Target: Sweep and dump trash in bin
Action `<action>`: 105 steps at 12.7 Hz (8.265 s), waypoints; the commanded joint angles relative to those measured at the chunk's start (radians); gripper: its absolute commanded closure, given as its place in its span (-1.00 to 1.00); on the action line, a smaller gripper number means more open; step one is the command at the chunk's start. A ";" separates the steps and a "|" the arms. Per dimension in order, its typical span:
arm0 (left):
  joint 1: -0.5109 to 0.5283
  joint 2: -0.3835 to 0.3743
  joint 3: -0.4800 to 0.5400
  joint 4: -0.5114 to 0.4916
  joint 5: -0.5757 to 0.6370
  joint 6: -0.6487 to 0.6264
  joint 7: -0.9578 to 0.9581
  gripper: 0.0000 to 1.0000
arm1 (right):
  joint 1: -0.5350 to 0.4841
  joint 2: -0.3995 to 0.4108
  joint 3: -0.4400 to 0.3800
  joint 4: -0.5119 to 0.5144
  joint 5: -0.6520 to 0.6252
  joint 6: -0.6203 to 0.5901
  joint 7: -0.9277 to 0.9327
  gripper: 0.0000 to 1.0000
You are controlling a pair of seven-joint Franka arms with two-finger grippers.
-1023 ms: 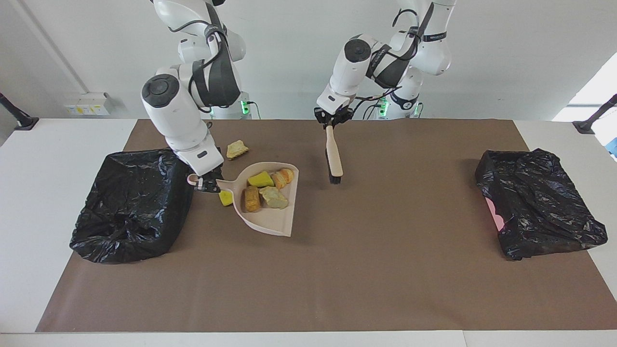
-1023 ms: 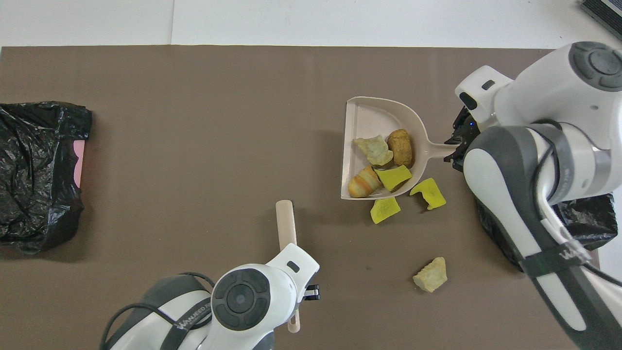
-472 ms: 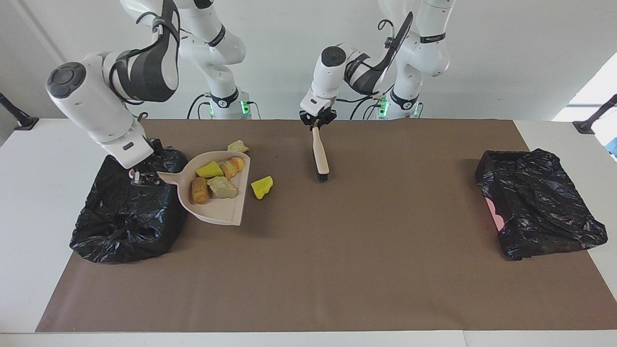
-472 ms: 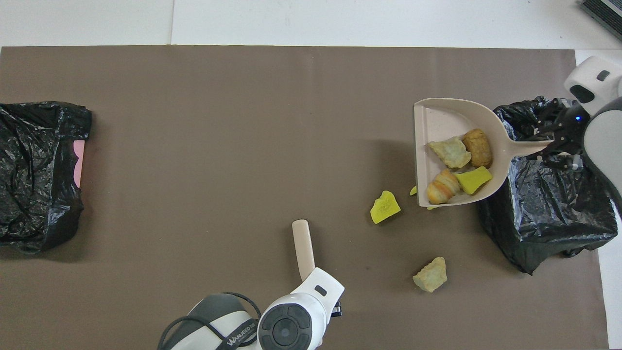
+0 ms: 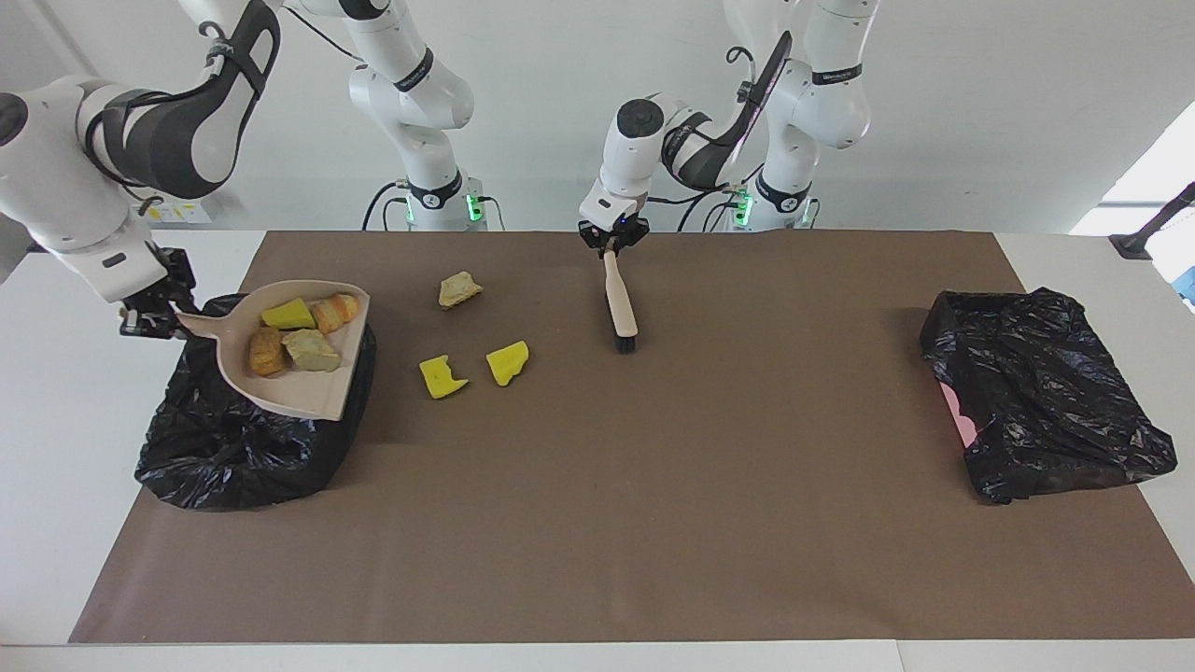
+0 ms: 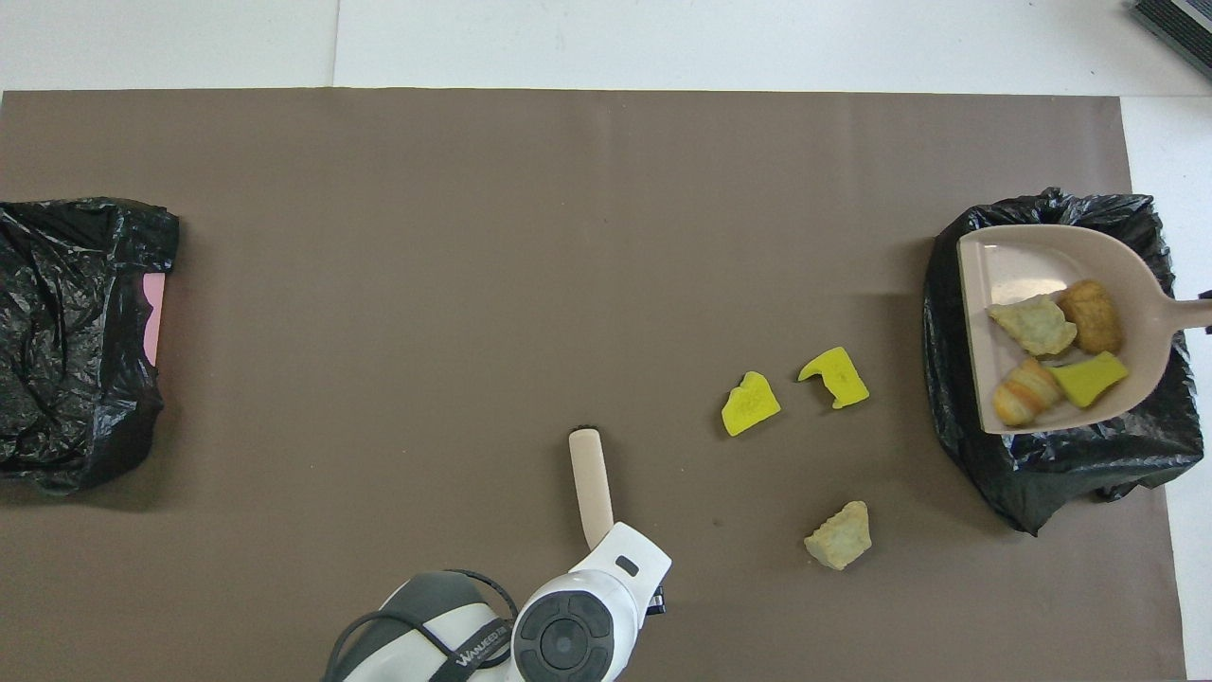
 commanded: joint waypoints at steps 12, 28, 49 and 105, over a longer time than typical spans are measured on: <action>0.244 -0.016 0.030 0.125 0.028 -0.170 0.097 -1.00 | 0.090 -0.097 0.027 -0.161 -0.616 0.158 -0.025 1.00; 0.943 -0.057 0.033 0.246 0.186 -0.347 0.874 -1.00 | 0.089 -0.189 0.029 -0.143 -0.350 0.159 0.119 1.00; 0.974 -0.110 -0.042 0.747 0.237 -0.894 0.913 -1.00 | 0.630 0.071 0.047 -0.120 0.238 0.210 1.967 1.00; 0.629 0.433 -0.094 0.960 0.203 -0.317 0.514 -1.00 | 1.129 -0.230 0.087 -0.752 0.335 0.428 2.546 0.62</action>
